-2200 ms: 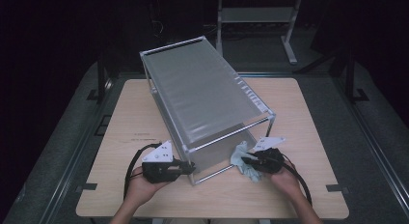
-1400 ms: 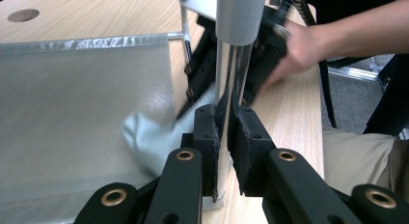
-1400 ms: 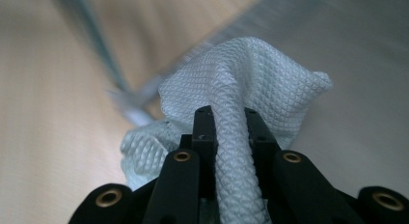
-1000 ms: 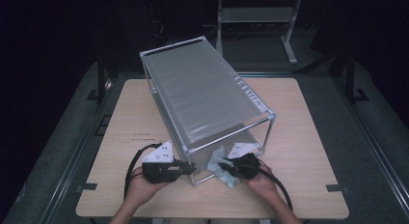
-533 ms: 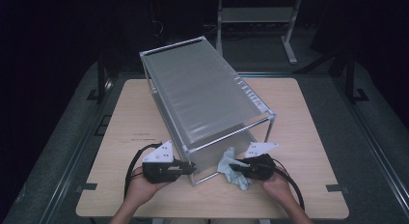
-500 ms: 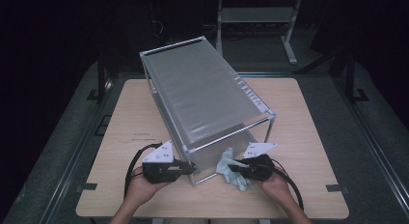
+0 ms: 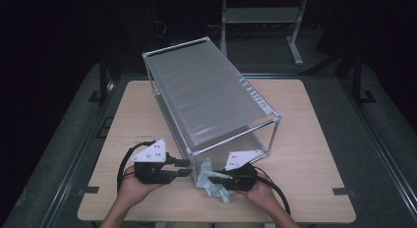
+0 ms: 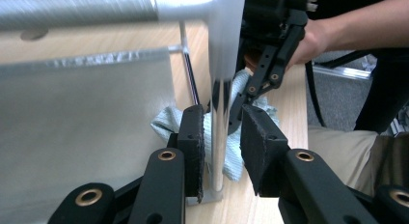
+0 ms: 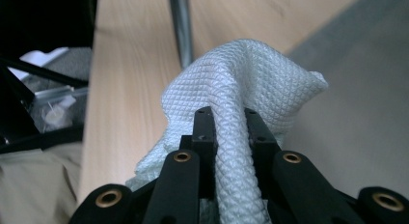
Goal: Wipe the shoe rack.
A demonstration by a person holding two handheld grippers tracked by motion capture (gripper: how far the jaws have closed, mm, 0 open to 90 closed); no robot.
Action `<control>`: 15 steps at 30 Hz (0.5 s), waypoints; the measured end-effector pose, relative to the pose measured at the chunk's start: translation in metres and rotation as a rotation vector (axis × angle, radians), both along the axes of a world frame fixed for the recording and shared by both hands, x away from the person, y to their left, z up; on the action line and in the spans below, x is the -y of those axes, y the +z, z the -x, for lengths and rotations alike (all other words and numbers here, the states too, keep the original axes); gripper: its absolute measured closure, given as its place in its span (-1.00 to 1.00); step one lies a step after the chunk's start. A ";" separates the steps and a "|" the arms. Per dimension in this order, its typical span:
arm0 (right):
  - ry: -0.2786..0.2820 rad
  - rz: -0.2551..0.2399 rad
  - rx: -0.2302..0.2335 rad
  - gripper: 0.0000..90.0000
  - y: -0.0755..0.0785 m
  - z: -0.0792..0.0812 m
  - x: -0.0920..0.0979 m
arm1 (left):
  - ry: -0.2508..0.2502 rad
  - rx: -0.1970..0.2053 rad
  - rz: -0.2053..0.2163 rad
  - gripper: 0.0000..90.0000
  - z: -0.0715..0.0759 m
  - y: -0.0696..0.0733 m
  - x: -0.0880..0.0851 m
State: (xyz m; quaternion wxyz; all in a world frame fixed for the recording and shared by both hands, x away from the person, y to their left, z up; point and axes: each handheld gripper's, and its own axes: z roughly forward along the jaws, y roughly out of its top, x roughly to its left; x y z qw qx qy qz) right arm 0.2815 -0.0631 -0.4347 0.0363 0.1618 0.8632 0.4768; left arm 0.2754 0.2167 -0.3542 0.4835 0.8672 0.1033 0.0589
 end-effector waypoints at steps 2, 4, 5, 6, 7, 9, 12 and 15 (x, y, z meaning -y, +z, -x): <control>0.008 -0.025 0.035 0.74 0.013 0.002 -0.001 | -0.003 0.018 0.001 0.66 0.000 0.007 -0.002; 0.011 -0.058 0.062 0.74 0.028 0.004 -0.002 | -0.004 0.026 -0.003 0.72 0.000 0.012 -0.002; 0.015 -0.072 0.078 0.74 0.035 0.005 -0.002 | -0.004 0.030 -0.009 0.73 0.000 0.015 -0.001; 0.015 -0.072 0.078 0.74 0.035 0.005 -0.002 | -0.004 0.030 -0.009 0.73 0.000 0.015 -0.001; 0.020 -0.103 0.113 0.74 0.050 0.007 -0.003 | -0.010 0.036 -0.008 0.73 -0.001 0.019 0.001; 0.031 -0.121 0.128 0.74 0.057 0.008 -0.005 | -0.015 0.044 -0.014 0.76 -0.002 0.021 0.004; 0.045 -0.114 0.135 0.75 0.058 0.008 -0.010 | -0.020 0.043 -0.026 0.75 -0.002 0.022 0.006; 0.041 -0.100 0.107 0.75 0.047 0.005 -0.014 | -0.023 0.039 -0.028 0.75 -0.003 0.022 0.006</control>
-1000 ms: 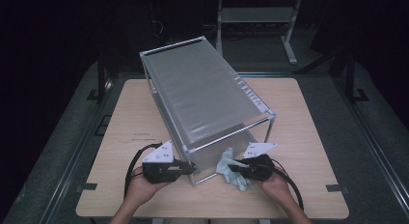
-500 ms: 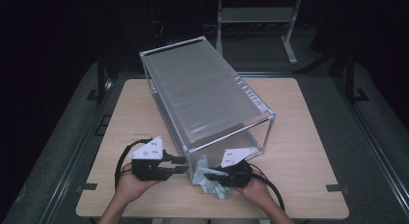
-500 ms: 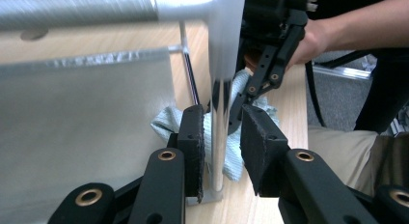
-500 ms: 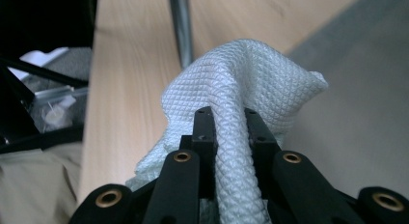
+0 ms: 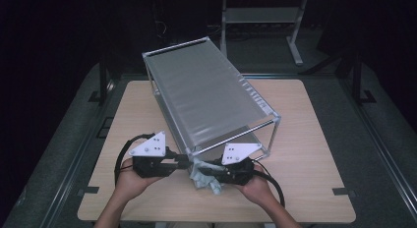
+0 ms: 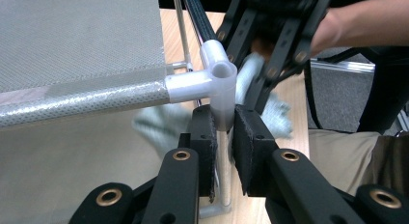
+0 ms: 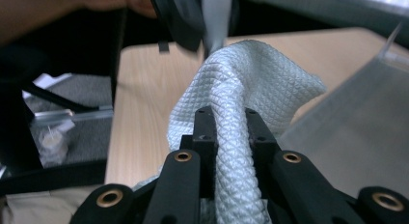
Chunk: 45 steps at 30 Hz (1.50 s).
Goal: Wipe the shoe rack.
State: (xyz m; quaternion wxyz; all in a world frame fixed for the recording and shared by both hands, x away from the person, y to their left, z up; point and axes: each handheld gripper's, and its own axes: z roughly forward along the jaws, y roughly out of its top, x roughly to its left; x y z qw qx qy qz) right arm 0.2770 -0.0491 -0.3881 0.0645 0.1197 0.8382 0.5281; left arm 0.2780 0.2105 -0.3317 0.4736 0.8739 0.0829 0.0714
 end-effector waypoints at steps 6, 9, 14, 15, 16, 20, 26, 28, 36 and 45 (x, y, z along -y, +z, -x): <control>0.004 0.063 -0.046 0.75 -0.027 -0.004 -0.004 | -0.005 0.004 -0.006 0.75 0.000 0.001 0.001; 0.018 0.063 -0.026 0.75 -0.018 -0.002 -0.003 | -0.001 0.005 -0.003 0.75 0.000 0.001 0.001; 0.035 0.086 -0.009 0.75 -0.016 -0.002 -0.005 | -0.004 0.005 -0.006 0.76 0.000 0.001 0.000; 0.032 0.093 -0.014 0.75 -0.020 -0.004 -0.006 | -0.003 0.003 -0.006 0.76 0.000 0.001 0.000; 0.032 0.107 -0.022 0.75 -0.025 -0.005 -0.007 | -0.004 0.004 -0.005 0.76 0.000 0.001 0.000; 0.041 0.179 -0.048 0.75 -0.043 -0.006 -0.012 | -0.004 0.004 -0.008 0.76 0.000 0.001 0.000; 0.046 0.123 -0.001 0.75 -0.021 -0.002 -0.007 | 0.000 0.005 -0.001 0.76 0.000 0.001 0.000; 0.049 0.131 0.000 0.75 -0.022 -0.002 -0.008 | -0.002 0.007 -0.010 0.76 0.000 0.001 0.001; 0.030 0.203 -0.095 0.75 -0.066 -0.005 -0.015 | -0.002 0.005 -0.002 0.76 0.000 0.000 0.000; 0.029 0.075 0.010 0.75 -0.014 -0.001 -0.005 | 0.003 0.008 0.000 0.76 0.001 0.000 0.000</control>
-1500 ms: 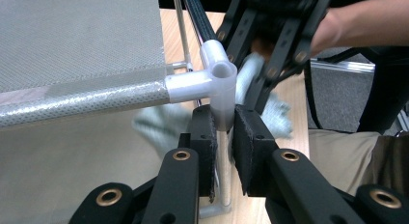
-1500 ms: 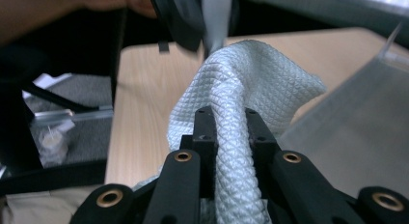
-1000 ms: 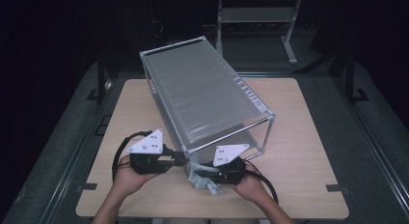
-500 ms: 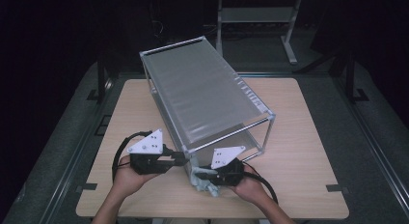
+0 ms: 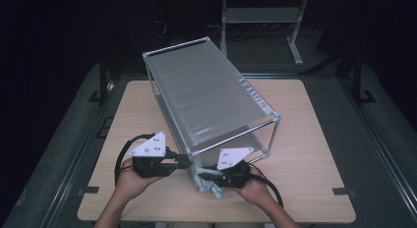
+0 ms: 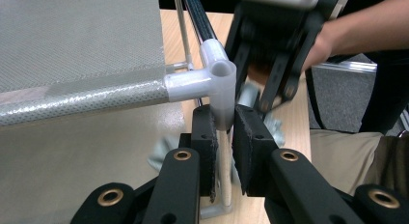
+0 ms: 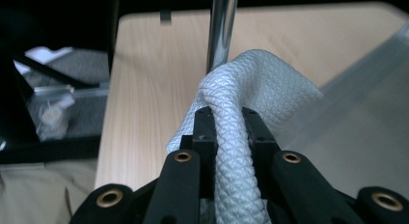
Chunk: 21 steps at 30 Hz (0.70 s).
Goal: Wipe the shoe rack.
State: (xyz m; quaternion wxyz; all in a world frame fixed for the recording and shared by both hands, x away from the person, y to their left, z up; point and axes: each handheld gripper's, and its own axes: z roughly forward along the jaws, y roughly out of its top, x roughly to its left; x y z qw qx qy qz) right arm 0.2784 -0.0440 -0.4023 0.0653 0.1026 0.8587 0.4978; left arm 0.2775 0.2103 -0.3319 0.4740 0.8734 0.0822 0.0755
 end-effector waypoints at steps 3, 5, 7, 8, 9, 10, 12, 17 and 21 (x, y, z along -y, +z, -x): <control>0.000 0.000 -0.009 0.75 -0.003 -0.001 -0.001 | -0.002 -0.003 -0.001 0.76 -0.001 0.000 0.000; -0.002 0.011 -0.018 0.75 -0.009 -0.002 -0.002 | -0.003 -0.003 0.000 0.76 -0.001 0.000 0.000; -0.008 0.055 -0.062 0.75 -0.031 -0.005 -0.006 | -0.003 -0.002 0.001 0.76 -0.001 -0.001 0.000; -0.008 0.077 -0.069 0.75 -0.039 -0.006 -0.008 | -0.003 -0.003 0.001 0.76 -0.001 -0.001 0.000; -0.011 0.096 -0.085 0.75 -0.045 -0.005 -0.010 | -0.003 -0.003 0.001 0.76 -0.001 -0.001 0.000; -0.009 0.110 -0.093 0.75 -0.049 -0.005 -0.010 | -0.004 -0.002 0.000 0.76 -0.001 0.000 0.000; -0.010 0.095 -0.103 0.75 -0.046 -0.004 -0.008 | -0.005 -0.003 0.002 0.76 -0.001 0.000 0.000; 0.002 0.011 -0.031 0.75 -0.013 -0.002 -0.001 | -0.003 0.000 -0.002 0.76 -0.001 0.000 0.000; 0.005 0.013 -0.018 0.75 -0.011 -0.002 -0.002 | 0.000 -0.002 0.004 0.76 0.000 -0.001 0.000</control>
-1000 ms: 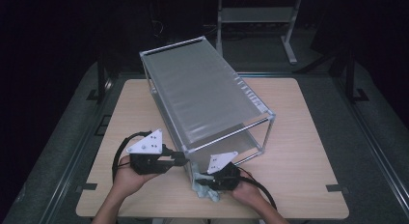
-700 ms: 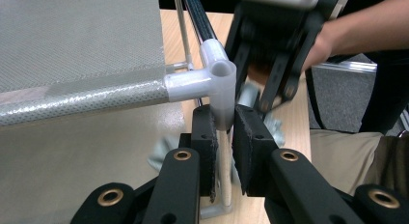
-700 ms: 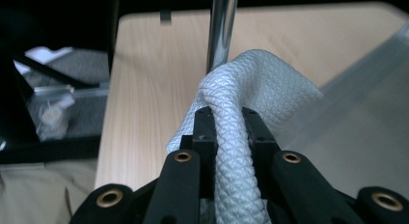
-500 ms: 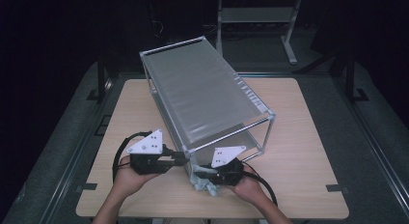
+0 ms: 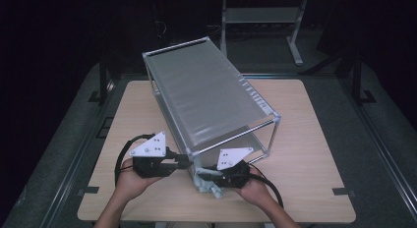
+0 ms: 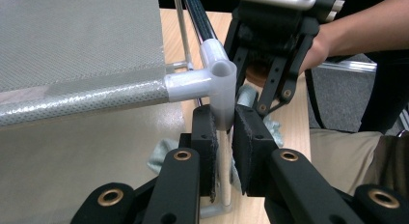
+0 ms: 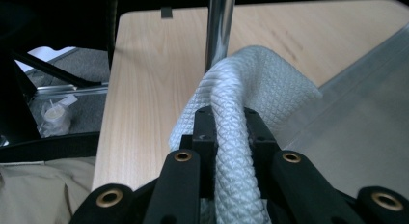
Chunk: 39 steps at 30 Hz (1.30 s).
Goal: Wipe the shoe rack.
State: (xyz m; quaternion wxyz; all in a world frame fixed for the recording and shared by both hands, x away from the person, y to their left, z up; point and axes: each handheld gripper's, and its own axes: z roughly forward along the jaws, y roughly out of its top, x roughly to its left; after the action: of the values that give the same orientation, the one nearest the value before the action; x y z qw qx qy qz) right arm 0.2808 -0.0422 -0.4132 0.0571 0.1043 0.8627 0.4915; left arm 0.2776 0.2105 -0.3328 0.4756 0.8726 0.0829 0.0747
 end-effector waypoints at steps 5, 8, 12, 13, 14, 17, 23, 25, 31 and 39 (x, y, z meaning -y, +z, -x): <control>-0.010 0.073 -0.062 0.75 -0.033 -0.003 -0.007 | -0.001 -0.001 0.005 0.76 0.000 -0.001 0.000; -0.011 0.118 -0.087 0.75 -0.048 -0.003 -0.009 | 0.000 0.001 0.005 0.76 0.000 -0.001 0.000; -0.029 0.082 -0.091 0.75 -0.038 -0.005 0.001 | -0.001 -0.005 0.015 0.70 0.001 -0.003 -0.001; -0.029 0.067 -0.082 0.75 -0.032 -0.004 0.005 | -0.002 -0.012 0.019 0.66 0.001 -0.004 -0.001; -0.029 0.054 -0.073 0.75 -0.025 -0.002 0.009 | -0.002 -0.019 0.015 0.62 0.001 -0.006 -0.001; -0.036 0.040 -0.040 0.75 -0.006 0.001 0.026 | 0.003 -0.032 0.000 0.56 0.001 -0.013 0.001; -0.057 0.000 -0.018 0.75 0.034 0.003 0.064 | 0.002 -0.058 -0.007 0.48 0.001 -0.026 0.009; -0.056 0.015 0.003 0.75 0.048 0.004 0.074 | 0.003 -0.067 0.004 0.52 0.000 -0.030 0.011; -0.017 -0.011 0.014 0.75 0.084 0.004 0.090 | 0.010 -0.089 0.022 0.61 -0.003 -0.034 0.012; 0.013 0.013 0.038 0.75 0.112 -0.002 0.084 | 0.020 -0.089 0.014 0.80 -0.005 -0.039 0.012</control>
State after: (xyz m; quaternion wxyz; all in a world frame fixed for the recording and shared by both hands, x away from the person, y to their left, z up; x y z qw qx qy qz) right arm 0.2829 -0.1265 -0.3012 0.0710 0.0889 0.8653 0.4881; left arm 0.2824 0.1987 -0.3716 0.4769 0.8707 0.1133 0.0398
